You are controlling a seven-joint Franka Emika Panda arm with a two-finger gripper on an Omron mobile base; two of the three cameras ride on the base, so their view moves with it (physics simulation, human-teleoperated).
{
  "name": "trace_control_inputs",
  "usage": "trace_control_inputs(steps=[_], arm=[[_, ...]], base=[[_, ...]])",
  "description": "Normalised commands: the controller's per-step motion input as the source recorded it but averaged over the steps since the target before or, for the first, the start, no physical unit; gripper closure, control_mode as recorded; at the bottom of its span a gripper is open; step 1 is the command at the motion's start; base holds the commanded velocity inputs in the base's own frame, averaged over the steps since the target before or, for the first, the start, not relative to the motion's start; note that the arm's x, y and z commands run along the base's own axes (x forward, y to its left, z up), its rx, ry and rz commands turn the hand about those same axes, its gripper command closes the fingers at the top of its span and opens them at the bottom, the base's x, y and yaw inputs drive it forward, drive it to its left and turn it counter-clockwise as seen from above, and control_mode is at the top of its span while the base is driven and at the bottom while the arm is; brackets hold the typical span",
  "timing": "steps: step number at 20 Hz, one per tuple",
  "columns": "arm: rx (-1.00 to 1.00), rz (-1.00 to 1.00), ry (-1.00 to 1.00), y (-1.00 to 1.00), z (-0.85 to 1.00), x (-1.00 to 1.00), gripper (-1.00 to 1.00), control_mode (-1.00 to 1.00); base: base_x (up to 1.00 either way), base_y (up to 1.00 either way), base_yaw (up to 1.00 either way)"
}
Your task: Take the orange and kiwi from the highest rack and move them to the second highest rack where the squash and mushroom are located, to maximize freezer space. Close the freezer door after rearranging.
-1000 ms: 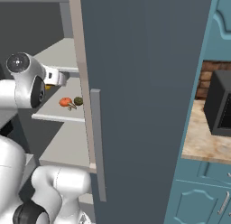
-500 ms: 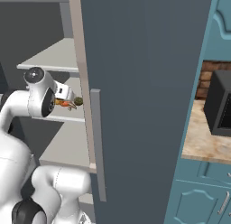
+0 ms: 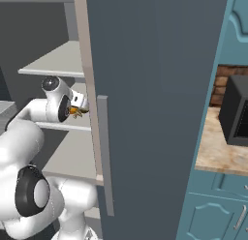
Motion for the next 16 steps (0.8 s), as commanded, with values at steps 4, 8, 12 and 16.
trace_control_inputs(steps=[4, 8, 12, 16], arm=[[0.00, -0.15, 0.08, -0.14, -0.34, 0.74, 1.00, -1.00], [0.00, -0.14, 0.06, -0.13, -0.34, 0.67, 1.00, -1.00], [0.00, -0.14, 0.04, -0.05, -0.29, 0.58, 1.00, -1.00], [0.00, -0.15, 0.04, -0.16, -0.21, 0.41, 1.00, -1.00]], base=[[0.00, 0.00, 0.00], [0.00, 0.00, 0.00], [0.00, 0.00, 0.00], [0.00, 0.00, 0.00]])
